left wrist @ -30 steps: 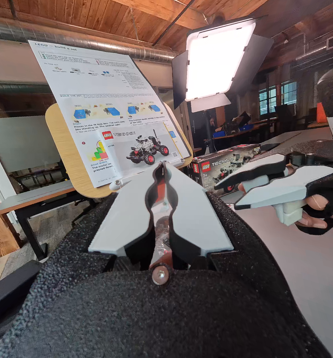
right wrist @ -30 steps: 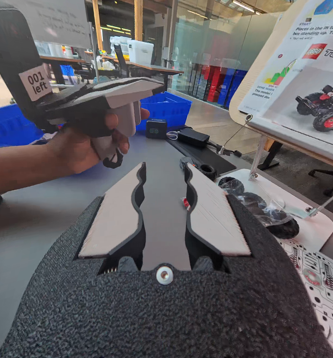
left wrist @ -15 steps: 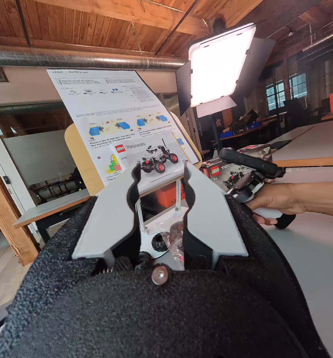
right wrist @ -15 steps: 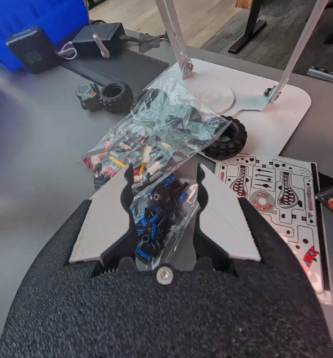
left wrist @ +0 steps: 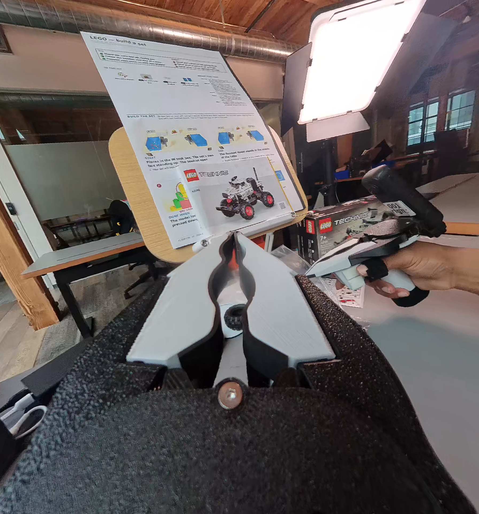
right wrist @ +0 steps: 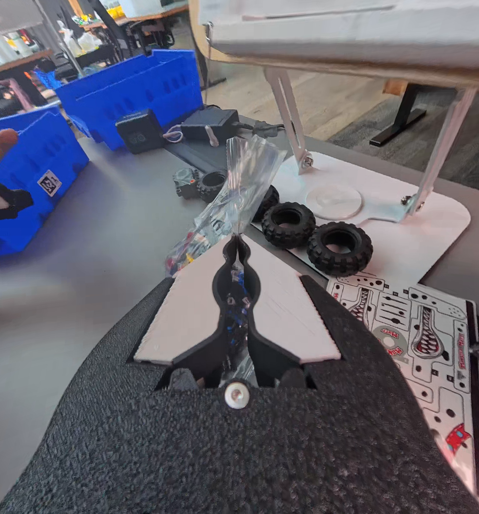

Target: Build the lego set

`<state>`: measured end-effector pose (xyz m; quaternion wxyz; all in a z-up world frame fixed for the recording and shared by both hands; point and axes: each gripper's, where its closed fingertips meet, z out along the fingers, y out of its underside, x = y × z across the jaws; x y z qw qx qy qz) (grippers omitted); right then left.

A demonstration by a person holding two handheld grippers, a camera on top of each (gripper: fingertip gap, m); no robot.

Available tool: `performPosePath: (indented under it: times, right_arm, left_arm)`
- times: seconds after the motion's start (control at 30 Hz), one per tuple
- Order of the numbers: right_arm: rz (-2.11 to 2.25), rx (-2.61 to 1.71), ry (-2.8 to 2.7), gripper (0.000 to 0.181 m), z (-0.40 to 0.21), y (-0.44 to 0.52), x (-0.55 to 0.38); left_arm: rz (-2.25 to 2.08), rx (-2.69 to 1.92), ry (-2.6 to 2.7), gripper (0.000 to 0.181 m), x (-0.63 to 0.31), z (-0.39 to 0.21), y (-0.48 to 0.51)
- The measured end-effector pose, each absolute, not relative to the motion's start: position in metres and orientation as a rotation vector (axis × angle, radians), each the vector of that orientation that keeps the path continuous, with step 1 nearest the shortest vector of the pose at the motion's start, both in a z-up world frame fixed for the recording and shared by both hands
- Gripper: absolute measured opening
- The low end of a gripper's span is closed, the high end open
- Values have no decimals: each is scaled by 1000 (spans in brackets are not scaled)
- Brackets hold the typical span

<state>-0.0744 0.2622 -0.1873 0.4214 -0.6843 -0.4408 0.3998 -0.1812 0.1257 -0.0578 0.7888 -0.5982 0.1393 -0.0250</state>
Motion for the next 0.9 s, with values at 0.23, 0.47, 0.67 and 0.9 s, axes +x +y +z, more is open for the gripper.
performPosePath:
  times: [0.23, 0.47, 0.67, 0.9]
  right_arm:
    - [1221, -1238, -1396, 0, -92, 168, -48]
    - [1162, -1266, -1601, 0, -80, 117, -11]
    - [1265, -1415, -1761, 0, -115, 85, 7]
    - [1239, -1389, -1773, 6, -127, 83, -2]
  left_arm:
    - [-315, -1333, 264, 0, -167, -56, 124]
    - [-612, -1378, 514, 19, -109, -35, 93]
    - [-977, -1552, 818, 56, -34, -64, 54]
    - [-752, -1839, 816, 0, -28, -148, 66]
